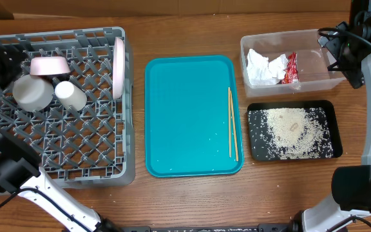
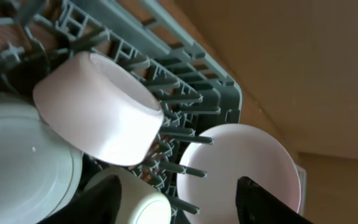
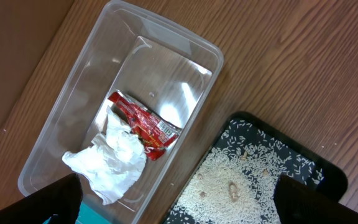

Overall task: Sort waste into correct bins and load items into the dishwasher
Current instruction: 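Set the pink bowl upside down in the rack and open the left gripper, then lift the left gripper out of the rack and withdraw it leftward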

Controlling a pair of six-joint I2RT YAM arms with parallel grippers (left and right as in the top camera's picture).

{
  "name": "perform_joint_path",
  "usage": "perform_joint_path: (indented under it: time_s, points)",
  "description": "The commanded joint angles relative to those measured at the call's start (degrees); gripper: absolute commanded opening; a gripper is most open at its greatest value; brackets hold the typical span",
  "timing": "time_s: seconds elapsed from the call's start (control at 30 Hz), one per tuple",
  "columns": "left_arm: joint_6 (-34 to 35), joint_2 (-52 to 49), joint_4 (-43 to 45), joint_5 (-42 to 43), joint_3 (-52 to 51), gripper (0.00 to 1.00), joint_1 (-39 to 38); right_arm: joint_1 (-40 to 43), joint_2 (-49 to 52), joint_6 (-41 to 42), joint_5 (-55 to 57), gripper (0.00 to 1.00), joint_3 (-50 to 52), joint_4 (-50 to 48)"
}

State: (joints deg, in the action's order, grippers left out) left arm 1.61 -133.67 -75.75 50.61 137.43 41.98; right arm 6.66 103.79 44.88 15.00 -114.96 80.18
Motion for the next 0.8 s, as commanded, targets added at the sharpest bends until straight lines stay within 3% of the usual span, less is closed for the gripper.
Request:
perform_joint_path:
  time_s: [0.0,0.07,0.13,0.37,0.47,0.53,0.63,0.77]
  points:
    - [1.4,0.7,-1.8,-3.0,7.0,0.53,-1.8,0.0,-0.4,-0.3,0.4,1.00,-0.6,-0.2]
    - [1.2,0.7,-2.2,-3.5,9.1,0.40,-2.9,0.0,-0.4,-0.3,0.4,1.00,-0.6,-0.2]
    - [1.2,0.7,-1.9,-6.2,9.4,0.38,-4.2,0.0,-0.4,-0.3,0.4,1.00,-0.6,-0.2]
    - [1.2,-0.1,-2.4,-32.5,7.8,0.13,-11.8,0.0,-0.4,-0.3,0.4,1.00,-0.6,-0.2]
    - [1.2,-0.1,1.8,-33.3,5.1,0.05,-14.2,0.0,-0.4,-0.3,0.4,1.00,-0.6,-0.2]
    - [1.5,-0.1,5.1,-35.1,3.2,0.04,-15.5,0.0,-0.4,-0.3,0.4,1.00,-0.6,-0.2]
    - [5.1,-0.1,11.4,-47.2,-0.7,0.04,-17.9,0.0,-0.4,-0.3,0.4,1.00,-0.6,-0.2]
    - [7.7,-0.1,12.3,-57.9,-3.0,0.04,-19.1,0.0,-0.4,-0.3,0.4,1.00,-0.6,-0.2]
